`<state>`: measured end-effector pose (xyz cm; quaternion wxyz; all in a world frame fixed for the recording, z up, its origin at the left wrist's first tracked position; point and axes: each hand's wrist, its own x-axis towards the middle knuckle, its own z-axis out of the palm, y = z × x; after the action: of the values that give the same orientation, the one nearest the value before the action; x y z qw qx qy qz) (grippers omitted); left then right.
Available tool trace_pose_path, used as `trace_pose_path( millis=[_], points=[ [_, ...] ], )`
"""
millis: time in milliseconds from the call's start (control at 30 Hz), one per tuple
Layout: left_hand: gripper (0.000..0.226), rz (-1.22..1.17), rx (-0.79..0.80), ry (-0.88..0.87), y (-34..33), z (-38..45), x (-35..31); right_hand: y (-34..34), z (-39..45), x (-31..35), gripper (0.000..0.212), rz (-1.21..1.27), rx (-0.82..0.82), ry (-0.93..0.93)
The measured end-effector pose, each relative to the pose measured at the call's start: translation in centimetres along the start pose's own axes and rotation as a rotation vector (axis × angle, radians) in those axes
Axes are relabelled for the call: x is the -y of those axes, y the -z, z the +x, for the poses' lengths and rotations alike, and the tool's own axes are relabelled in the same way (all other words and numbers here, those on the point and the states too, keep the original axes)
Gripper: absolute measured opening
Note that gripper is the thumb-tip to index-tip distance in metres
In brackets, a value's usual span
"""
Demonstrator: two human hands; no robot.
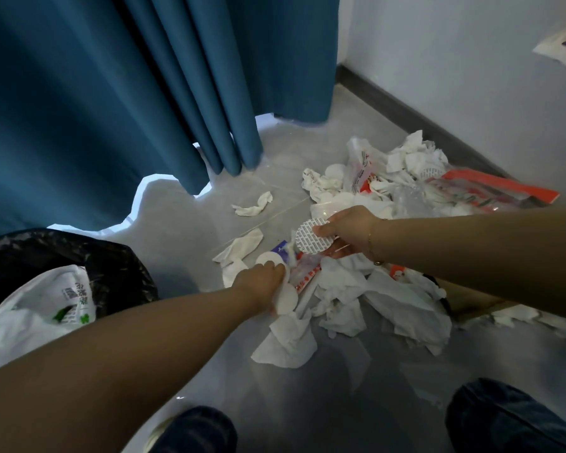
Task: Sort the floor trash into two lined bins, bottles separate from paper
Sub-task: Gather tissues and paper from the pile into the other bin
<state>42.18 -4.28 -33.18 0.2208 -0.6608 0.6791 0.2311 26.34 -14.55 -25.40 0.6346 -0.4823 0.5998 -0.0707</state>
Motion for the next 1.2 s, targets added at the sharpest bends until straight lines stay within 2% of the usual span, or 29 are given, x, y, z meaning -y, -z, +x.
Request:
trace_pose_path(
  millis=[100, 233, 333, 400, 500, 567, 667, 733, 800, 900, 967, 1100, 1200],
  points=[
    [0.057, -0.192, 0.016, 0.061, 0.1, 0.3, 0.1, 0.6, -0.3, -0.2, 0.036, 0.028, -0.01, -0.041],
    [0.046, -0.174, -0.018, -0.008, 0.1, -0.2, 0.3, 1.1, -0.3, -0.7, 0.041, 0.003, -0.01, -0.031],
    [0.03, -0.302, -0.088, -0.065, 0.1, -0.8, 0.6, 1.3, -0.4, -1.0, 0.041, 0.025, -0.04, -0.051],
    [0.016, -0.496, -0.153, -0.055, 0.5, -1.0, 0.5, 1.3, -0.4, -1.3, 0.039, 0.061, -0.066, -0.071],
    [0.016, -0.861, -0.329, 0.013, 1.8, -1.0, 0.3, 1.2, -0.2, -1.8, 0.031, 0.095, -0.073, -0.118],
    [0.017, -0.936, -0.484, 0.046, 2.6, -1.3, 0.3, 1.0, -0.2, -2.2, 0.026, 0.12, -0.04, -0.155],
    [0.016, -0.877, -0.688, -0.027, 3.3, -2.1, 0.0, 0.6, -0.6, -2.7, 0.028, 0.169, 0.013, -0.204],
    [0.011, -0.771, -0.789, -0.159, 3.7, -2.8, -0.3, 0.2, -0.7, -3.1, 0.032, 0.24, 0.039, -0.227],
    [0.017, -0.603, -0.835, -0.315, 3.8, -3.1, -0.3, -0.1, -0.9, -3.6, 0.031, 0.266, 0.067, -0.24],
    [0.021, -0.348, -0.828, -0.456, 4.0, -3.2, -0.1, -0.1, -1.1, -4.0, 0.02, 0.281, 0.117, -0.205],
    [0.022, -0.247, -0.79, -0.491, 4.1, -3.1, 0.0, 0.1, -1.1, -4.1, 0.02, 0.354, 0.131, -0.184],
    [0.024, -0.246, -0.717, -0.486, 4.1, -2.8, 0.0, 0.4, -1.2, -3.9, 0.023, 0.371, 0.181, -0.164],
    [0.026, -0.264, -0.666, -0.471, 4.0, -2.5, -0.1, 0.4, -1.3, -3.8, 0.034, 0.32, 0.142, -0.135]
  ],
)
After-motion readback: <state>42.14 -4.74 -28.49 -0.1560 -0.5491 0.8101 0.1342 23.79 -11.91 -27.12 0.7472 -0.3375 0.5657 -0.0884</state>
